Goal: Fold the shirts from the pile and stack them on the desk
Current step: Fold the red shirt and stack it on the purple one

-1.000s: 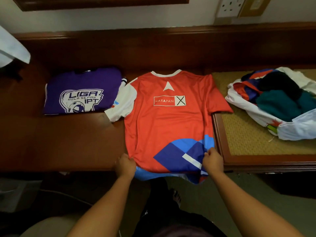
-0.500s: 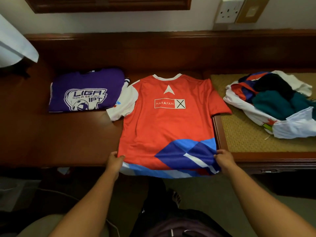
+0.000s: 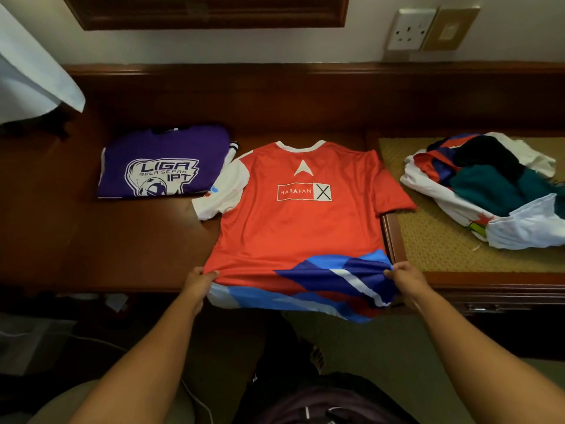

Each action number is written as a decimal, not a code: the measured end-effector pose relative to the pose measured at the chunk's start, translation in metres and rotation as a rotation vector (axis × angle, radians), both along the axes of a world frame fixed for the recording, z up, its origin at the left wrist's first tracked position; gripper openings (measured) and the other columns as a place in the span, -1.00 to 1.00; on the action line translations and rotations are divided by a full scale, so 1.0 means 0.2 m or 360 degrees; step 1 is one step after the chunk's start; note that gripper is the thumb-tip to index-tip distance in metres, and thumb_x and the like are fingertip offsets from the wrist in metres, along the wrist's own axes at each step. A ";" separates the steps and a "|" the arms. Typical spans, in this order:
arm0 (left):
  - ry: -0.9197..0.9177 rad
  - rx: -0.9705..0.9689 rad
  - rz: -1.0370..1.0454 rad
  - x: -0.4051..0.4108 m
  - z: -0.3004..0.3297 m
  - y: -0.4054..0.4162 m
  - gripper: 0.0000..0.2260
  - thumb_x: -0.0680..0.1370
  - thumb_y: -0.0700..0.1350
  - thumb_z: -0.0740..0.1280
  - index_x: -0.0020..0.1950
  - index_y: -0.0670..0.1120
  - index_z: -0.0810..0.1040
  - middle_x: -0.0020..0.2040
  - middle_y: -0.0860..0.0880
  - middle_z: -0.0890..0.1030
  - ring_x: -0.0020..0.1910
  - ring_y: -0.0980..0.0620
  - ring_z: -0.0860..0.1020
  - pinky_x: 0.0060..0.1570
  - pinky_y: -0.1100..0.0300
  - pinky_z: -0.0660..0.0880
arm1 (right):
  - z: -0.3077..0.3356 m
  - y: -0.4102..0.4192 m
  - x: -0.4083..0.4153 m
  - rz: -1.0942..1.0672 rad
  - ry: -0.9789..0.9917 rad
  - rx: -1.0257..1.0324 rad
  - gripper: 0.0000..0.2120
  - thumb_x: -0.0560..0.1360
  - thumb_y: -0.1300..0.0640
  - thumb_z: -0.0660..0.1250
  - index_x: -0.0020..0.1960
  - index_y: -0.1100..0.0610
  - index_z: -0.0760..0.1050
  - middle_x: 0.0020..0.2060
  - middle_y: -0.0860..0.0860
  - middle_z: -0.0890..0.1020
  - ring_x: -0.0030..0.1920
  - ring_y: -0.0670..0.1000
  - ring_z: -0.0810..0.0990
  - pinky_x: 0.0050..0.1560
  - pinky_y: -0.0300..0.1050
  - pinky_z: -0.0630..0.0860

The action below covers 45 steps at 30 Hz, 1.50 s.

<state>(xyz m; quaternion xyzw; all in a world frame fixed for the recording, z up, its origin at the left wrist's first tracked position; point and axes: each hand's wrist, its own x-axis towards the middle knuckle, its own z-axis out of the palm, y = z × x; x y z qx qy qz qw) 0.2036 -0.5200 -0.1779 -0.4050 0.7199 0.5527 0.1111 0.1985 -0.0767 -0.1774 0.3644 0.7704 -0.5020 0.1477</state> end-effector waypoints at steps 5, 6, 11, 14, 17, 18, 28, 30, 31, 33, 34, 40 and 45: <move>-0.0101 -0.0191 -0.0198 0.04 -0.01 0.00 -0.57 0.49 -0.27 0.39 0.32 -0.28 0.37 0.23 -0.28 0.50 0.09 -0.10 0.48 0.06 0.13 0.38 | 0.00 -0.01 0.05 0.0190 -0.0100 0.0122 -0.63 0.40 0.38 0.43 0.16 0.25 0.43 0.04 0.20 0.55 0.04 0.18 0.53 0.04 0.03 0.48; -0.0165 -0.0356 -0.0330 0.06 -0.02 0.01 -0.50 0.48 -0.22 0.41 0.37 -0.22 0.35 0.30 -0.27 0.44 0.20 -0.15 0.45 0.17 0.08 0.38 | -0.01 -0.02 0.06 0.0282 -0.0104 0.0274 -0.61 0.39 0.36 0.44 0.18 0.26 0.45 0.08 0.23 0.56 0.07 0.21 0.54 0.07 0.06 0.49; -0.0207 -0.1060 -0.0971 0.17 0.04 0.16 -0.48 0.52 -0.08 0.31 0.47 -0.05 0.29 0.44 -0.15 0.24 0.39 -0.20 0.26 0.28 -0.05 0.31 | 0.02 -0.12 0.12 0.0448 -0.0022 0.0807 -0.53 0.45 0.26 0.31 0.35 0.25 0.39 0.27 0.30 0.40 0.25 0.32 0.42 0.24 0.13 0.40; -0.0232 -0.1133 -0.1410 0.20 0.01 0.25 -0.44 0.56 -0.04 0.25 0.54 0.02 0.16 0.55 -0.08 0.10 0.49 -0.12 0.15 0.38 -0.08 0.23 | -0.01 -0.22 0.15 0.0851 0.0060 0.0752 -0.53 0.51 0.26 0.28 0.41 0.28 0.33 0.40 0.26 0.32 0.38 0.26 0.33 0.38 0.08 0.28; -0.0420 -0.1040 -0.1635 0.19 0.00 0.27 -0.39 0.58 -0.04 0.21 0.57 0.11 0.01 0.59 -0.01 -0.09 0.55 -0.09 0.00 0.45 -0.14 0.09 | -0.06 -0.26 0.14 0.1210 -0.0023 0.0767 -0.48 0.56 0.17 0.26 0.48 0.24 0.24 0.51 0.21 0.17 0.50 0.17 0.16 0.46 -0.03 0.12; -0.0475 -0.1048 -0.1658 0.18 0.00 0.27 -0.37 0.58 -0.04 0.20 0.57 0.11 -0.03 0.59 -0.01 -0.12 0.55 -0.10 -0.02 0.44 -0.15 0.08 | -0.07 -0.25 0.14 0.1233 -0.0091 0.0808 -0.47 0.57 0.12 0.24 0.50 0.21 0.21 0.53 0.17 0.13 0.51 0.15 0.13 0.46 -0.01 0.13; -0.0393 -0.1209 -0.1427 0.06 0.05 0.27 -0.45 0.57 -0.03 0.18 0.53 -0.07 0.12 0.49 -0.16 0.21 0.44 -0.18 0.25 0.36 -0.07 0.23 | -0.02 -0.31 0.01 0.1047 -0.0011 0.1020 -0.60 0.56 0.11 0.21 0.35 0.24 0.36 0.36 0.20 0.35 0.29 0.25 0.40 0.21 0.11 0.39; -0.0267 -0.1185 -0.1444 0.00 0.04 0.29 -0.48 0.58 -0.03 0.18 0.52 -0.09 0.17 0.47 -0.14 0.25 0.42 -0.17 0.29 0.35 -0.04 0.25 | -0.02 -0.36 -0.05 0.1056 0.0070 0.0933 -0.59 0.55 0.13 0.23 0.36 0.25 0.36 0.36 0.22 0.36 0.29 0.26 0.40 0.23 0.11 0.39; -0.0219 -0.1170 -0.1451 -0.04 0.04 0.30 -0.49 0.58 -0.04 0.18 0.52 -0.10 0.18 0.46 -0.14 0.27 0.41 -0.16 0.30 0.35 -0.03 0.26 | -0.01 -0.38 -0.09 0.1065 0.0094 0.0911 -0.59 0.55 0.13 0.23 0.36 0.26 0.36 0.36 0.22 0.37 0.29 0.26 0.40 0.24 0.10 0.40; -0.0149 -0.1157 -0.1480 -0.13 0.02 0.32 -0.49 0.57 -0.04 0.19 0.51 -0.10 0.20 0.47 -0.13 0.27 0.43 -0.14 0.28 0.37 -0.01 0.25 | 0.00 -0.42 -0.17 0.1100 0.0102 0.0912 -0.59 0.56 0.11 0.21 0.36 0.24 0.36 0.38 0.23 0.35 0.33 0.24 0.36 0.28 0.10 0.37; -0.0122 -0.1173 -0.1502 -0.17 0.01 0.32 -0.49 0.57 -0.04 0.19 0.51 -0.09 0.21 0.49 -0.13 0.25 0.45 -0.13 0.24 0.40 -0.01 0.22 | 0.00 -0.44 -0.22 0.1127 0.0090 0.0941 -0.58 0.57 0.09 0.21 0.37 0.23 0.35 0.41 0.23 0.32 0.37 0.23 0.33 0.32 0.10 0.34; 0.0002 -0.1387 -0.1676 -0.52 -0.04 0.27 -0.48 0.58 0.00 0.17 0.53 -0.03 0.16 0.57 -0.09 0.09 0.55 -0.11 0.01 0.47 -0.06 0.01 | -0.02 -0.50 -0.53 0.1312 -0.0041 0.0997 -0.49 0.61 0.02 0.16 0.51 0.13 0.16 0.54 0.16 0.06 0.52 0.20 0.05 0.46 0.16 0.15; -0.0129 -0.1439 -0.1807 -0.79 -0.13 0.20 -0.44 0.61 0.09 0.11 0.58 0.05 0.00 0.58 -0.13 0.01 0.54 -0.19 0.01 0.45 -0.11 0.05 | -0.07 -0.48 -0.73 0.1275 -0.0288 0.0954 -0.41 0.63 -0.08 0.07 0.57 -0.01 -0.07 0.56 0.06 -0.13 0.55 0.16 -0.12 0.46 0.22 0.03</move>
